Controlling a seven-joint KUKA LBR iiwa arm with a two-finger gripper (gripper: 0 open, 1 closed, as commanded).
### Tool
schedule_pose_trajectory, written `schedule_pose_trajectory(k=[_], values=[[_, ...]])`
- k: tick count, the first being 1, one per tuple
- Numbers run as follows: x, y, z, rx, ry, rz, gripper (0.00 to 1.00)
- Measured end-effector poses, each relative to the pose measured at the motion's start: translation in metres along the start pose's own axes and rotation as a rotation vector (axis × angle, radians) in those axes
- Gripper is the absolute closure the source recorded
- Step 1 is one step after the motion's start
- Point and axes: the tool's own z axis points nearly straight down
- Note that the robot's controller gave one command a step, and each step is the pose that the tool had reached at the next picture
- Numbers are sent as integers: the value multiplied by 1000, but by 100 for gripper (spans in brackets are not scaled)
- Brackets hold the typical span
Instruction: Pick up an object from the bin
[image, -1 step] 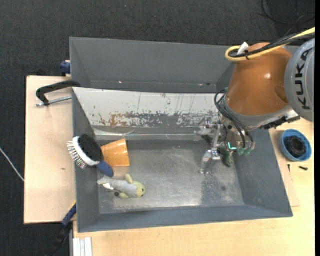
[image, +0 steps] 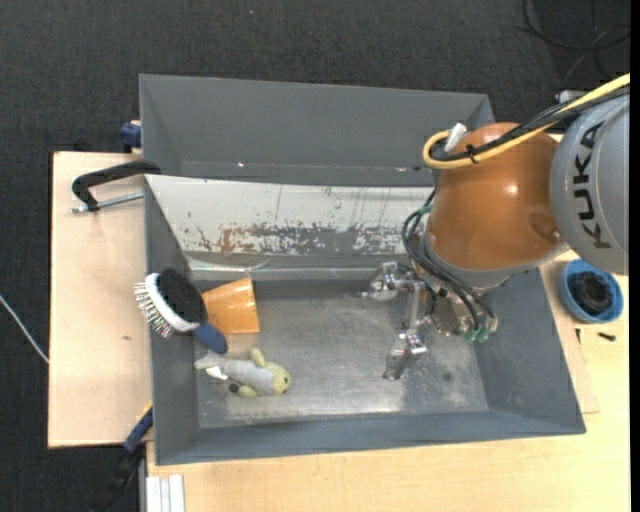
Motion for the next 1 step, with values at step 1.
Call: schedule_pose_trajectory(k=[1], values=[[-56,100,99,-3,0,139,0]])
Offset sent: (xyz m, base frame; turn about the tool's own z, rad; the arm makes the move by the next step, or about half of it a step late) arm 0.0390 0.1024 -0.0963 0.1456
